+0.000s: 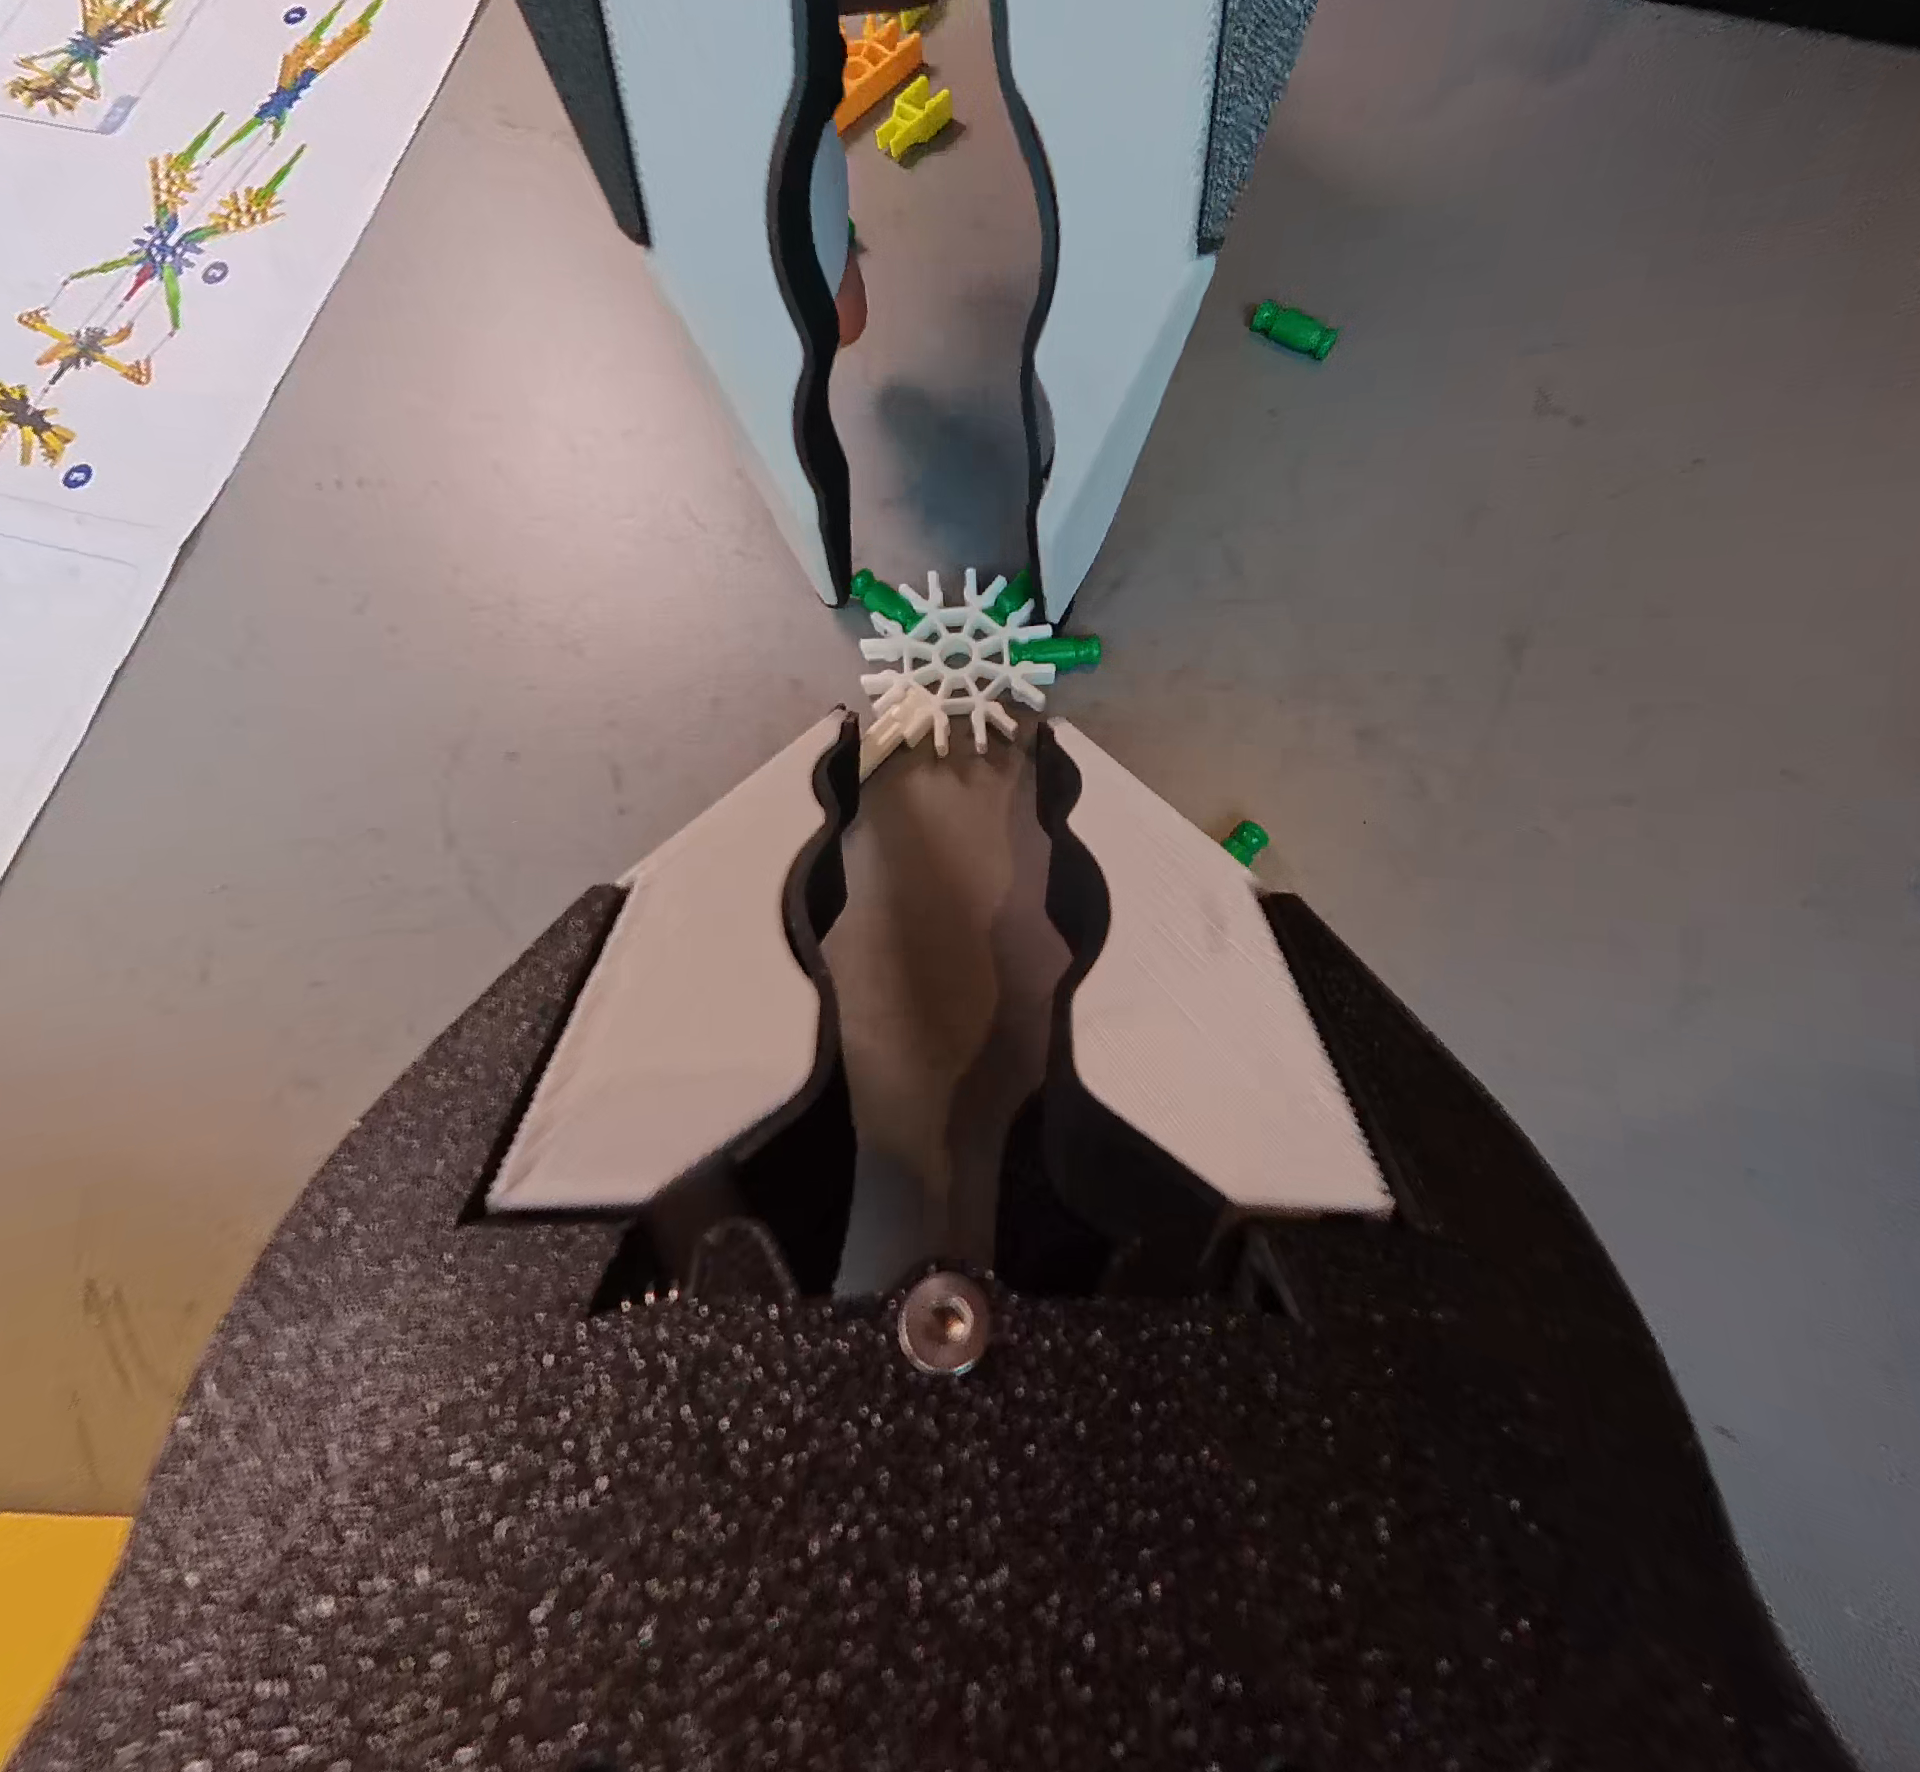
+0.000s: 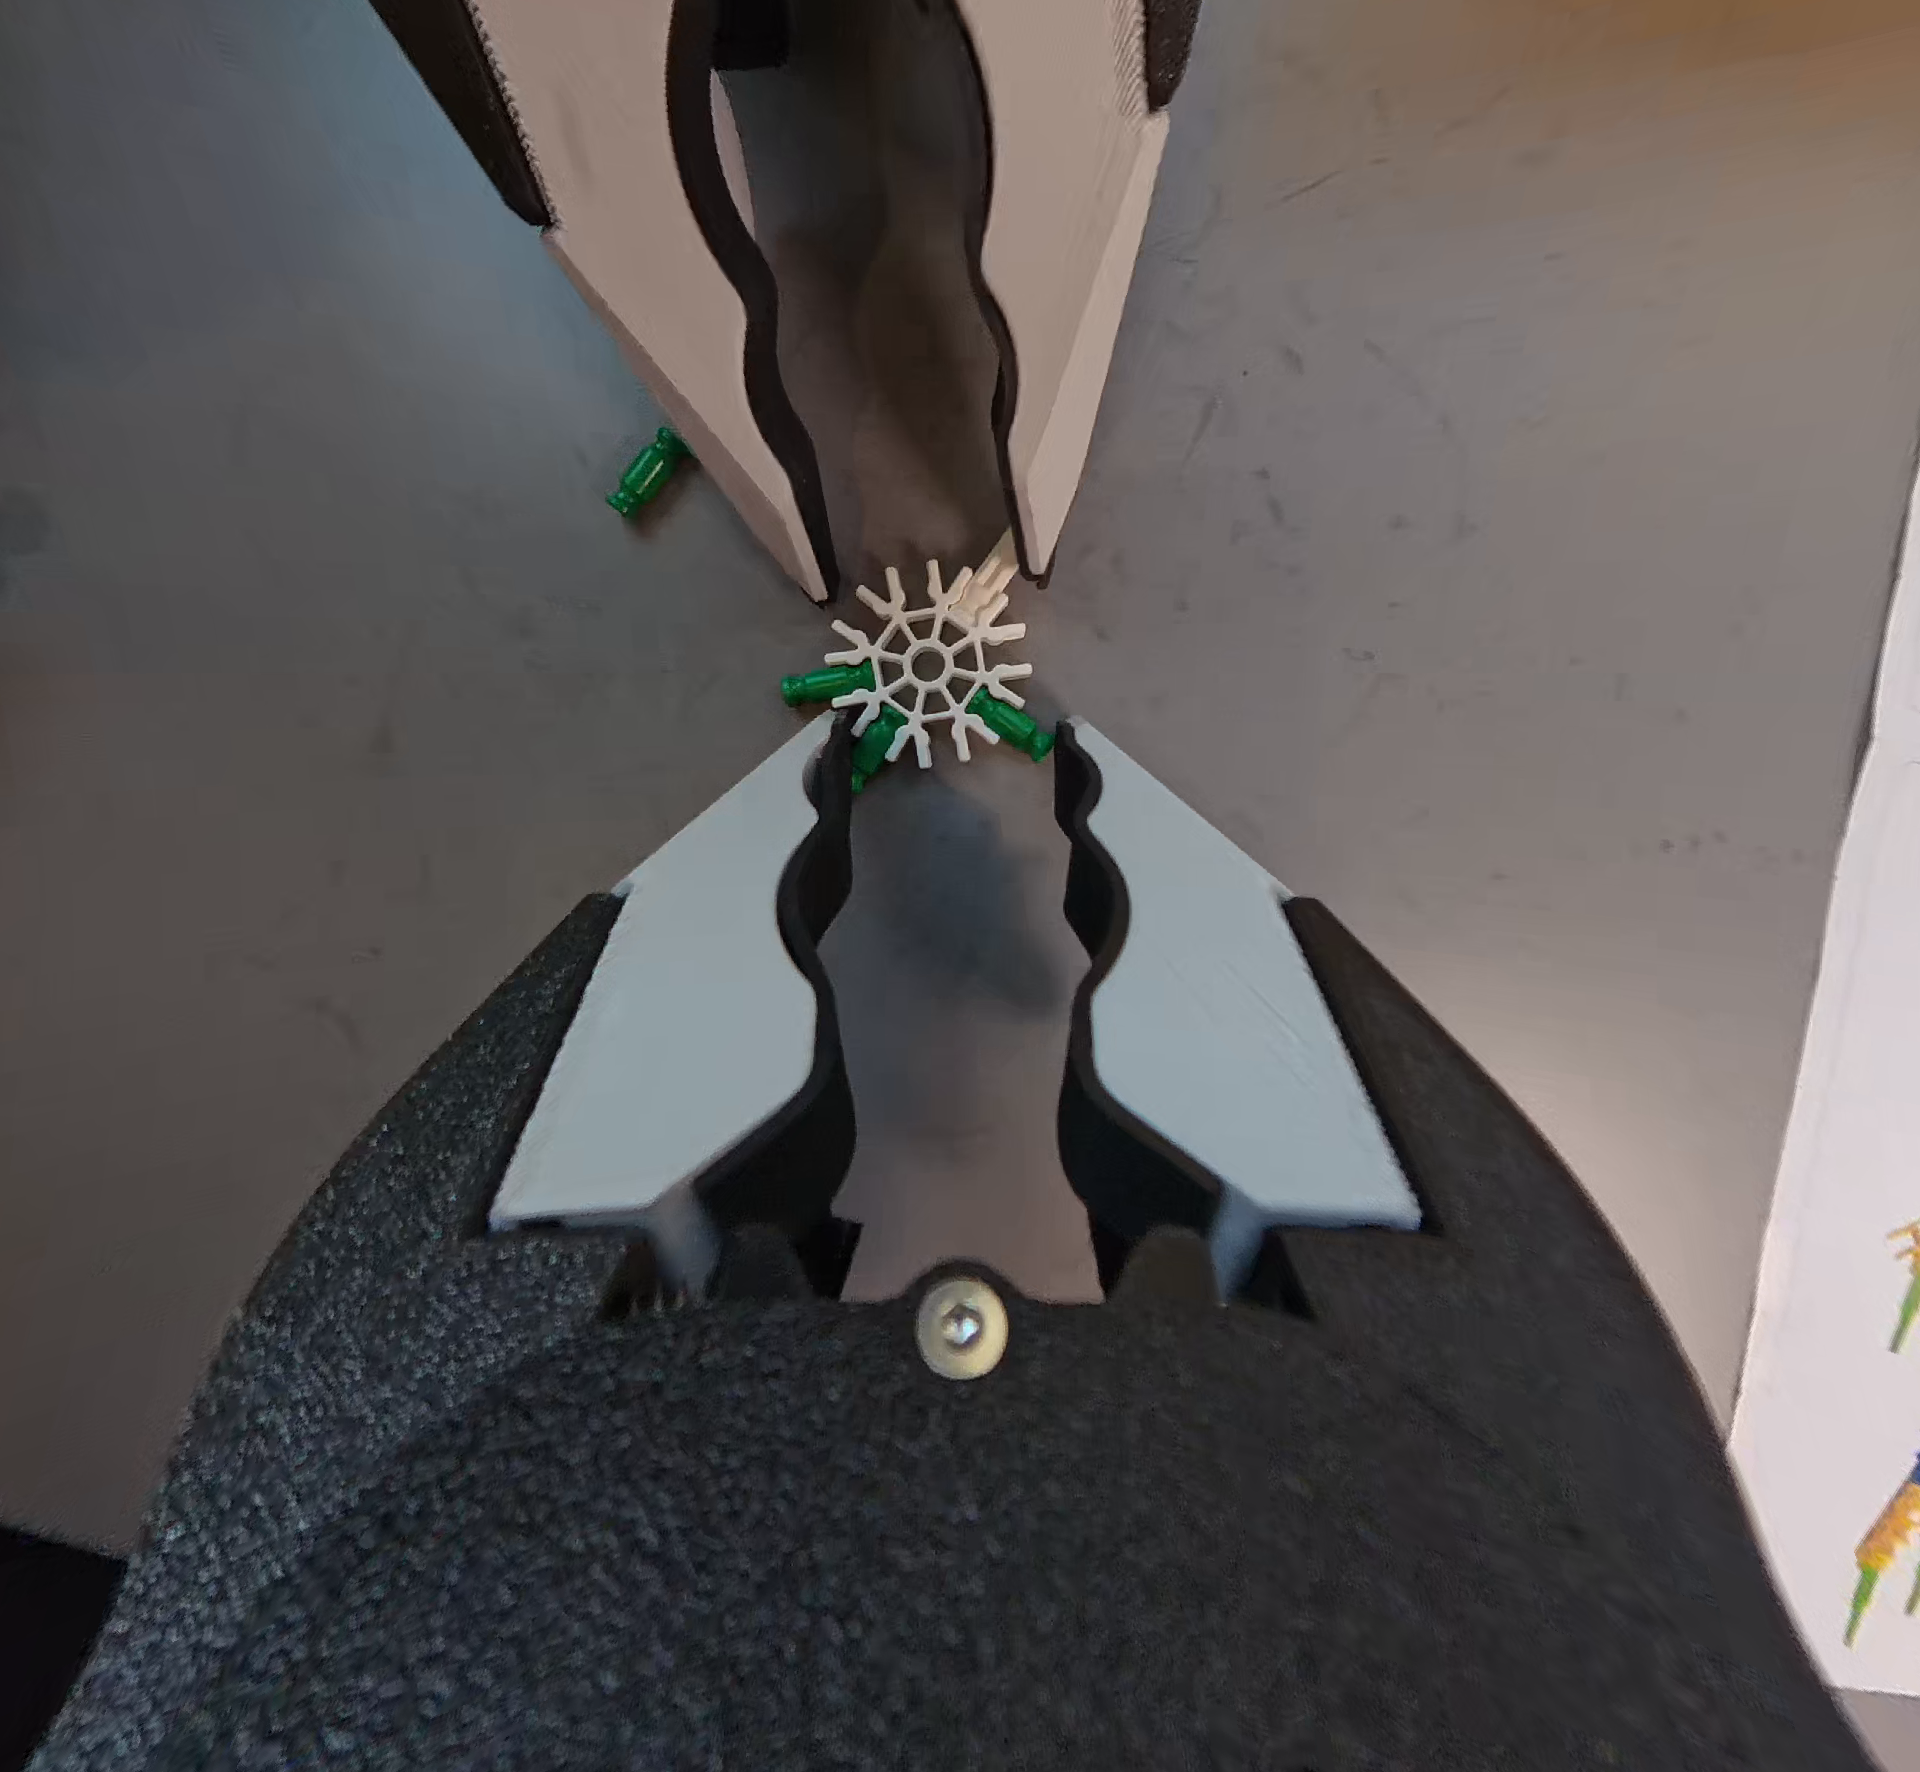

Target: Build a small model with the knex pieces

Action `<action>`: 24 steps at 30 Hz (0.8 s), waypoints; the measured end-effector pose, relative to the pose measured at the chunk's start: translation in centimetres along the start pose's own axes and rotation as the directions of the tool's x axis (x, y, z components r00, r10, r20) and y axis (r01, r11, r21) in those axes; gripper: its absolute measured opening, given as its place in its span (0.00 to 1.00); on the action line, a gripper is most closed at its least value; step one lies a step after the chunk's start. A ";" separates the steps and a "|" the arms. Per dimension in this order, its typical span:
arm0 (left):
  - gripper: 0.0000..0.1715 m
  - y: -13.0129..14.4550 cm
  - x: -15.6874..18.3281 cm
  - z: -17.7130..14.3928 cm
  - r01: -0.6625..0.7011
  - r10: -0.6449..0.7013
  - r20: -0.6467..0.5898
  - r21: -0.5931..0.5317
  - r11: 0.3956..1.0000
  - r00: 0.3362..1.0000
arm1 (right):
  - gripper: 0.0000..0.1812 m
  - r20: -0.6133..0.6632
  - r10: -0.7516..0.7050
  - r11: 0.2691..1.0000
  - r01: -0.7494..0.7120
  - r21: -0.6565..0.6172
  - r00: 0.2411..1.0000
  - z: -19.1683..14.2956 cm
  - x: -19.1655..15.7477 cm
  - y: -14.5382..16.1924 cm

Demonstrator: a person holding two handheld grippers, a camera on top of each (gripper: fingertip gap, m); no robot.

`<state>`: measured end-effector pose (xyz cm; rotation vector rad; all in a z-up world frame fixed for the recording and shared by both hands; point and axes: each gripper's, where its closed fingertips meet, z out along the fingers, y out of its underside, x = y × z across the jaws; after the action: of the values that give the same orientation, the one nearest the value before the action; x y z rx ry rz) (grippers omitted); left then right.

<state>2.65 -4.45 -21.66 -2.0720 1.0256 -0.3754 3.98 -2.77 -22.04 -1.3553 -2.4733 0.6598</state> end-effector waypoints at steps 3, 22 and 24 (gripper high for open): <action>0.21 -0.6 -0.5 -0.6 0.076 -0.075 -0.017 0.039 0.996 0.997 | 0.21 -0.035 -0.017 0.999 0.018 0.028 0.999 -0.1 -0.4 -0.1; 0.03 -6.3 -0.8 -5.2 0.623 -0.449 -0.482 0.298 0.723 0.752 | 0.18 -0.348 0.031 0.887 0.135 0.442 0.937 -6.2 0.1 -6.1; 0.03 -6.6 -0.2 -5.5 0.574 -0.397 -0.476 0.317 0.755 0.785 | 0.18 -0.176 0.124 0.831 -0.005 0.557 0.977 -6.7 -0.4 -6.3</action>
<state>3.06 -4.61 -13.08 -1.8397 0.4880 -1.2208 2.35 -4.28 -13.12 -1.1993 -1.8638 1.0890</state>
